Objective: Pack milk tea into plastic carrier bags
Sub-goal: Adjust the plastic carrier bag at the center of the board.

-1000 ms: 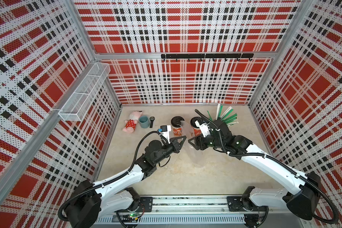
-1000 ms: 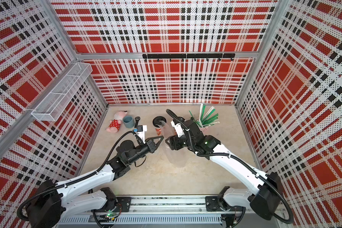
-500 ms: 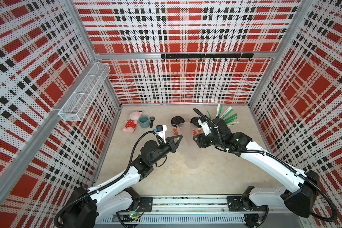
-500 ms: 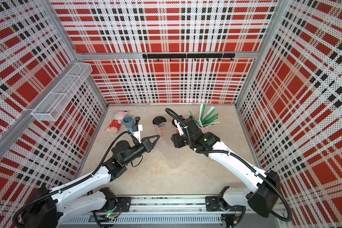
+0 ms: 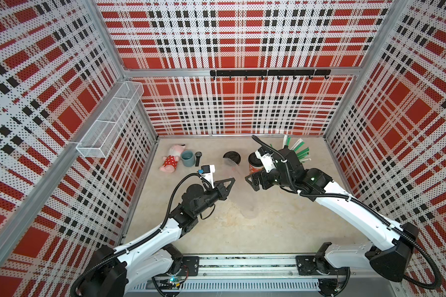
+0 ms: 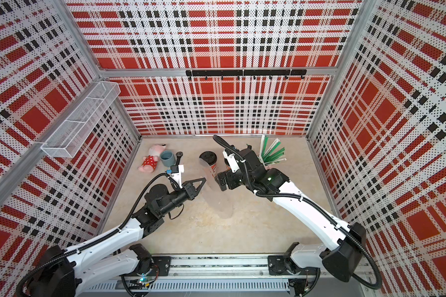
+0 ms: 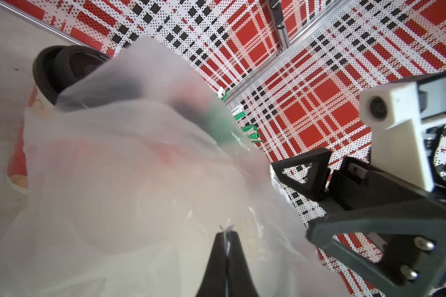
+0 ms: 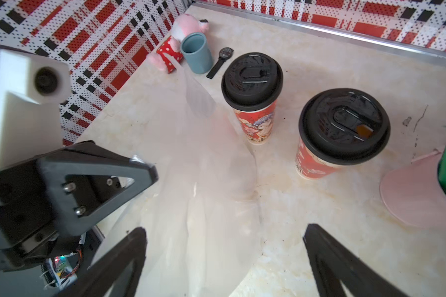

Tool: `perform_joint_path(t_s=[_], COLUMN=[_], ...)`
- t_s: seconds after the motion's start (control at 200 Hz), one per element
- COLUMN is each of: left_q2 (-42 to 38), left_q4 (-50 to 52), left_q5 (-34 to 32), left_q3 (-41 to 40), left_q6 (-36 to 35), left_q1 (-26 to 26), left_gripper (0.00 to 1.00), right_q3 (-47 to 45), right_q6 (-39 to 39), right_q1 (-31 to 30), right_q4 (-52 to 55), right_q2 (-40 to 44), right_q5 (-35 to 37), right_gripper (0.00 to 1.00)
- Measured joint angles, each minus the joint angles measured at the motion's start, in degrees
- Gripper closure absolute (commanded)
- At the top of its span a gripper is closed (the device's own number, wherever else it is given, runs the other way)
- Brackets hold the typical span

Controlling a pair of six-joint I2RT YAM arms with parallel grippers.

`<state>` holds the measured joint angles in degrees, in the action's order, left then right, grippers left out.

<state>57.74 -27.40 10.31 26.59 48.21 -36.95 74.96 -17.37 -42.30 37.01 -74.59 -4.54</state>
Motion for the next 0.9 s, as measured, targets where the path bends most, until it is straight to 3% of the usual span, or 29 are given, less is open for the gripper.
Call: perform_joint_path(t_s=[0.18,0.311,0.536,0.902], left_q2=[0.1,0.8,4.5,7.0], left_q4=[0.0,0.0,1.7,3.1], left_q5=[0.2,0.5,1.6,3.0], left_q3=[0.0,0.2,4.2,6.6], left_q6=[0.0,-0.1,-1.2,-2.2], left_q1=[0.3,0.5,1.6,1.8], left_gripper=[1.0,0.99,0.99,0.97], right_q3=[4.5,8.2,10.8,15.4], right_q6=[1.8,2.7,2.9,2.5], right_q1=[3.7,6.0,7.3,8.8], right_q4=[0.2,0.0,1.3,1.6], right_q2=[-1.5,-7.9,-17.6,-23.1], right_q5=[1.7,2.6,7.0,11.7], right_gripper=[0.0,0.0,0.0,0.0])
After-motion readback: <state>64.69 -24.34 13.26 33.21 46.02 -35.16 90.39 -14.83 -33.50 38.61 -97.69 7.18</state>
